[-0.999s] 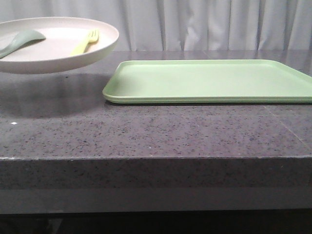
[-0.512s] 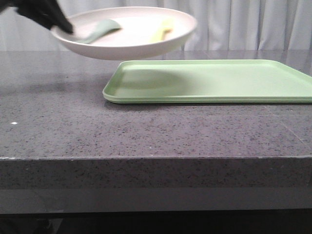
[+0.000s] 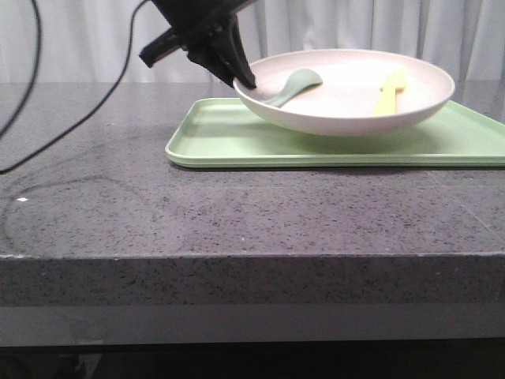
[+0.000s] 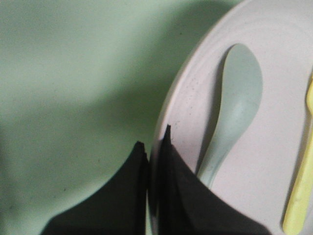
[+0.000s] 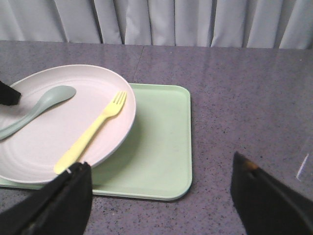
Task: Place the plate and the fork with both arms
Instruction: 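Lift the plate with the left gripper and carry it onto the green tray, then open the left gripper, release the plate, and raise the arm away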
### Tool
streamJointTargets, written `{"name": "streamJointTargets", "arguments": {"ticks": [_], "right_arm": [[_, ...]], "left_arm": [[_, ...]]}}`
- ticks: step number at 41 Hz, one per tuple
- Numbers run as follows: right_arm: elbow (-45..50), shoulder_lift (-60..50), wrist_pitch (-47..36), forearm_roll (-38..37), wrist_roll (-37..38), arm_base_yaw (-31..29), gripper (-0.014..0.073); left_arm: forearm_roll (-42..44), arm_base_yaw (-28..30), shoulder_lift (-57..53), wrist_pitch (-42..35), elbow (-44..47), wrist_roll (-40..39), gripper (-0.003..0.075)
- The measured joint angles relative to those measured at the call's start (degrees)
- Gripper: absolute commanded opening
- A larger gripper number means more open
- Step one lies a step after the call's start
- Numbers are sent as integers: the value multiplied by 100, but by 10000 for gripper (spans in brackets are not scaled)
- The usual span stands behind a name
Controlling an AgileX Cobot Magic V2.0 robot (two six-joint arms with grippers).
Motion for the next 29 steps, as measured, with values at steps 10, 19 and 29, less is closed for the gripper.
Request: {"name": "streamJointTargets", "arguments": {"ticks": [10,19,29], "right_arm": [[0,0,0,0,0,0,603],[0,0,0,0,0,0,603],[0,0,0,0,0,0,603]], "left_arm": [[118,-37,493,31,-532,-282,-18],[142,-37,605,42,-546,-324,-17],[153,-37,614,32,-555,-324,42]]}}
